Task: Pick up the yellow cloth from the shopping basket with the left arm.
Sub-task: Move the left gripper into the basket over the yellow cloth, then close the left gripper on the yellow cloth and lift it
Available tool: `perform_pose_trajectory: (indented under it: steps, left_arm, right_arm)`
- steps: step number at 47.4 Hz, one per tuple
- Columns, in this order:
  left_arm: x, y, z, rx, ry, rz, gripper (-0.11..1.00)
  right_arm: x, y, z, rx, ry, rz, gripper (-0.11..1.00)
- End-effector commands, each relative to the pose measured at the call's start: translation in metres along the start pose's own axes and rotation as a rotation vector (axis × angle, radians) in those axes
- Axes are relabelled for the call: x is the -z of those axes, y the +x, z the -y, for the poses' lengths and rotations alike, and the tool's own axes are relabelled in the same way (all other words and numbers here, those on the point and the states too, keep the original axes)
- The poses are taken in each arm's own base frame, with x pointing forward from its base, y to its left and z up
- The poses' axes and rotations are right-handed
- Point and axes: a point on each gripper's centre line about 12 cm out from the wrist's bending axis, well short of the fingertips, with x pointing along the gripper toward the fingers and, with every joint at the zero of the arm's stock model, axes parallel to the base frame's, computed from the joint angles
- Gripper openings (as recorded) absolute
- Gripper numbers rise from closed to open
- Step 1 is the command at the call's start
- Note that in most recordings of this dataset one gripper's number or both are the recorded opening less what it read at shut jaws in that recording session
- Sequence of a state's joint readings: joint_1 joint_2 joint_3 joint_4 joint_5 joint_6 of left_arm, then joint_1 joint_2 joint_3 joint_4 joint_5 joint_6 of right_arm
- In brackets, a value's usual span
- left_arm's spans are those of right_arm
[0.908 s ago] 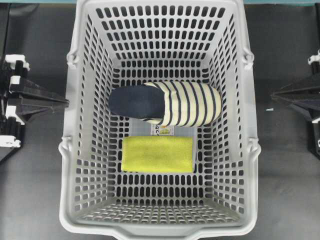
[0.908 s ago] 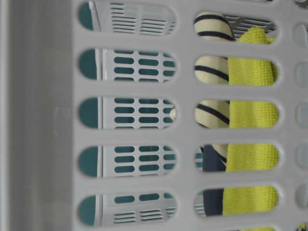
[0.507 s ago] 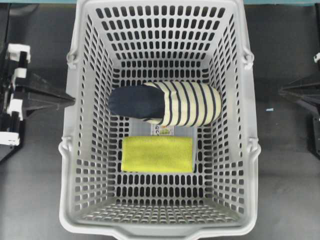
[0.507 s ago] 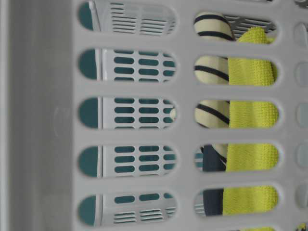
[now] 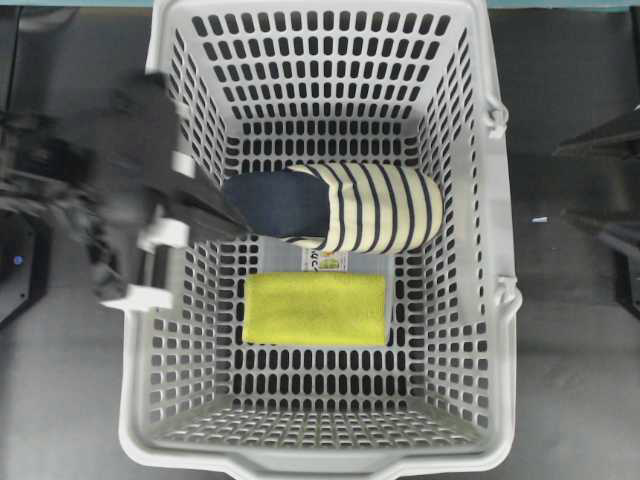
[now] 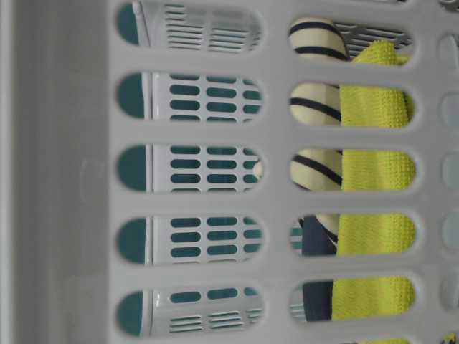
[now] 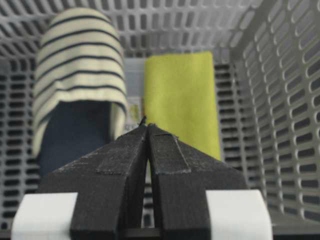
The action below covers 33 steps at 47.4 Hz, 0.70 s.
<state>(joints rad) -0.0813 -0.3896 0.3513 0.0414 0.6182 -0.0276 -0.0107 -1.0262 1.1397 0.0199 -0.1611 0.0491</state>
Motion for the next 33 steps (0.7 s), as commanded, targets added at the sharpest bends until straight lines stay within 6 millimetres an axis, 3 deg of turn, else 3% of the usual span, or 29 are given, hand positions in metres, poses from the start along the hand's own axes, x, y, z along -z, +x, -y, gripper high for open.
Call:
perform_pose_trajectory:
  steps: [1,12,25,28,33]
  left_arm:
    - [-0.024,0.012,0.004,0.006,0.007,-0.043,0.00]
    - [-0.023,0.054,0.000,-0.010,-0.001,-0.265,0.06]
    - [-0.006,0.097,0.008,-0.004,-0.007,-0.394,0.80]
    - [-0.001,0.107,0.010,-0.002,-0.006,-0.410,0.90]
    - [0.010,0.125,0.012,-0.001,-0.001,-0.449,0.90]
  right_arm:
    - [-0.010,0.002,-0.001,-0.001,0.000,0.029,0.80]
    - [-0.008,-0.001,0.001,0.005,-0.002,0.016,0.78]
    - [-0.008,-0.005,0.003,0.018,-0.004,0.024,0.78]
    - [-0.007,-0.006,0.004,0.025,-0.005,0.025,0.78]
    - [-0.006,-0.007,0.006,0.035,-0.004,0.027,0.78]
